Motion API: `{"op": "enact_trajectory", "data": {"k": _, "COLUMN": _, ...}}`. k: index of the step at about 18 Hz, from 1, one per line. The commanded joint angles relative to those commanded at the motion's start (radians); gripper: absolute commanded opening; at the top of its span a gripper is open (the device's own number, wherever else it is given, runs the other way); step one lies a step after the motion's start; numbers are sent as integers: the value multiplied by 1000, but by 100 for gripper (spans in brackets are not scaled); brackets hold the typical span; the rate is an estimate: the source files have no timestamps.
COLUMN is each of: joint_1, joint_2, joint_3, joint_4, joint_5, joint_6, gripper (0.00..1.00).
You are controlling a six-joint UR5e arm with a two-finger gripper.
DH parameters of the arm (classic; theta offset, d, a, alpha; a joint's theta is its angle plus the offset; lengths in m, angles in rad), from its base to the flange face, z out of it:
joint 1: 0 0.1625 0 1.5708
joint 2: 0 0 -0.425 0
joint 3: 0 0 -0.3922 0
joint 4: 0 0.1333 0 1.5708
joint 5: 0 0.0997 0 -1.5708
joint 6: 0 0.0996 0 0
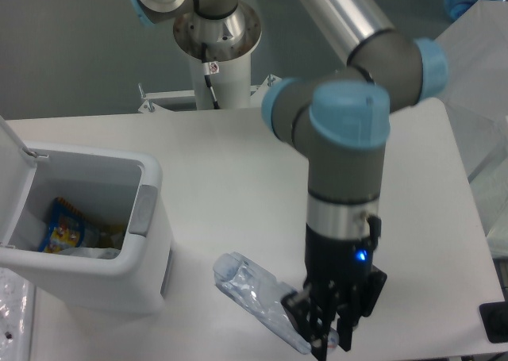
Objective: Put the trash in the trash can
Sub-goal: 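Reposition the gripper over the bottle's middle and grasp it, then lift the bottle and carry it over the trash bin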
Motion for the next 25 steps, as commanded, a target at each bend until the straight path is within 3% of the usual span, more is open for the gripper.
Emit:
{"op": "enact_trajectory", "data": {"k": 10, "joint_1": -17, "joint_2": 166, "joint_3": -23, "joint_4": 109, "joint_5": -244, "joint_6": 20, "gripper": 1}}
{"op": "enact_trajectory", "data": {"k": 13, "joint_1": -73, "joint_2": 221, "joint_3": -102, "joint_4": 117, "joint_5": -304, "joint_6": 115, "gripper": 1}}
{"op": "enact_trajectory", "data": {"k": 16, "joint_1": -141, "joint_2": 262, "joint_3": -201, "joint_4": 195, "joint_5": -325, "joint_6": 198, "gripper": 1}}
{"op": "enact_trajectory", "data": {"k": 25, "joint_1": -252, "joint_2": 272, "joint_3": -340, "joint_4": 221, "joint_5": -329, "joint_6": 455, "gripper": 2}}
